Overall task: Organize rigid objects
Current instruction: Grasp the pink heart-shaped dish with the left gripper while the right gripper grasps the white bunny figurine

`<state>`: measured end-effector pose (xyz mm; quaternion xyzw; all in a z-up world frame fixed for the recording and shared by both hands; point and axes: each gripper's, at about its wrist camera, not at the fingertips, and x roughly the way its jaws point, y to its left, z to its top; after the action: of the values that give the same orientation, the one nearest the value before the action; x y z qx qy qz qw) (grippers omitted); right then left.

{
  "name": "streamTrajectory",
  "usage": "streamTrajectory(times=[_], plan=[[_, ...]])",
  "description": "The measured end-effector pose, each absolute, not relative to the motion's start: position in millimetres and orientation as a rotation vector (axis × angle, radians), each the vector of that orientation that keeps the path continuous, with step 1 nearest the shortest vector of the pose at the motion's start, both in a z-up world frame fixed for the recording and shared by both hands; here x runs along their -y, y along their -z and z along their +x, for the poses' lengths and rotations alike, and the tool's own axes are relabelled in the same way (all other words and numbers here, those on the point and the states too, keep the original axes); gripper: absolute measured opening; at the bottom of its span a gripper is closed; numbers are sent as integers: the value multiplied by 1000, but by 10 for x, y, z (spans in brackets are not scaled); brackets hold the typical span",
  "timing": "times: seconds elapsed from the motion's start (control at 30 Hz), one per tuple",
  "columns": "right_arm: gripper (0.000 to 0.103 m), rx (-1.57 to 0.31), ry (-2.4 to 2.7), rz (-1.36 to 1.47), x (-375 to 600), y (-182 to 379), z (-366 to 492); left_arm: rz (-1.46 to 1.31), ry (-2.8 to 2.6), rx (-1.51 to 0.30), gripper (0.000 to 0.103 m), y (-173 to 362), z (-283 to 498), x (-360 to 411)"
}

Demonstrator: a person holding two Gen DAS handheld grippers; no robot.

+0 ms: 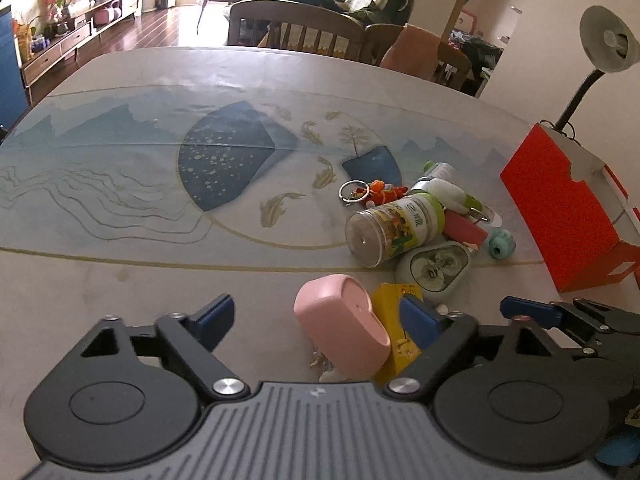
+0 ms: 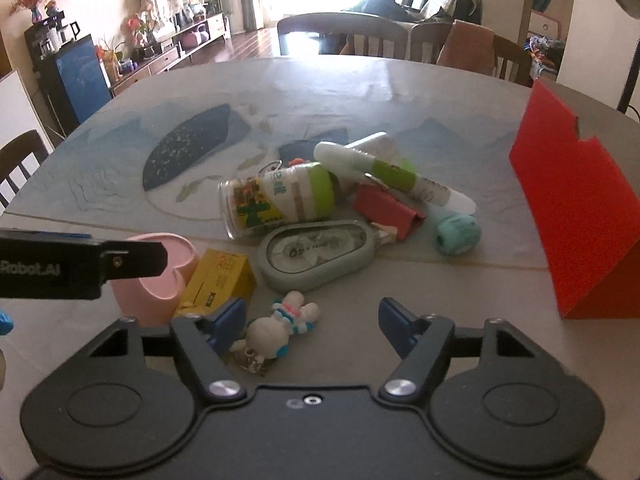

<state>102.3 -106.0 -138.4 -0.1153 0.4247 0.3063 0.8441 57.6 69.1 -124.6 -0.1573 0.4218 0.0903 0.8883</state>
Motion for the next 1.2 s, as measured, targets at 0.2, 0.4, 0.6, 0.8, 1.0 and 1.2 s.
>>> streamTrajectory(times=[0.2,0.4,0.6,0.8,1.0,1.2], plan=[[66,-943,-654,-253,1014,1463,1016,-341,-150,-894,71,1324,662,-686],[61,-955,-661,-254,1011,1481,1000,-390,-133,-915,57,1415,715,-733],[46,-958,-686,-242,1010,1469,976,-429,-118,-905,44,1416,723,-766],[24,-968,-703,-231,1017,1450,953,-452,-116,-898,39,1407,722,-787],[24,-960,-689,-225,1104,1409,926,-436,-108,-878,28,1335,697,-764],[24,-949,-680,-196,1267,1271,904,-393,-88,-852,23,1206,650,-712]])
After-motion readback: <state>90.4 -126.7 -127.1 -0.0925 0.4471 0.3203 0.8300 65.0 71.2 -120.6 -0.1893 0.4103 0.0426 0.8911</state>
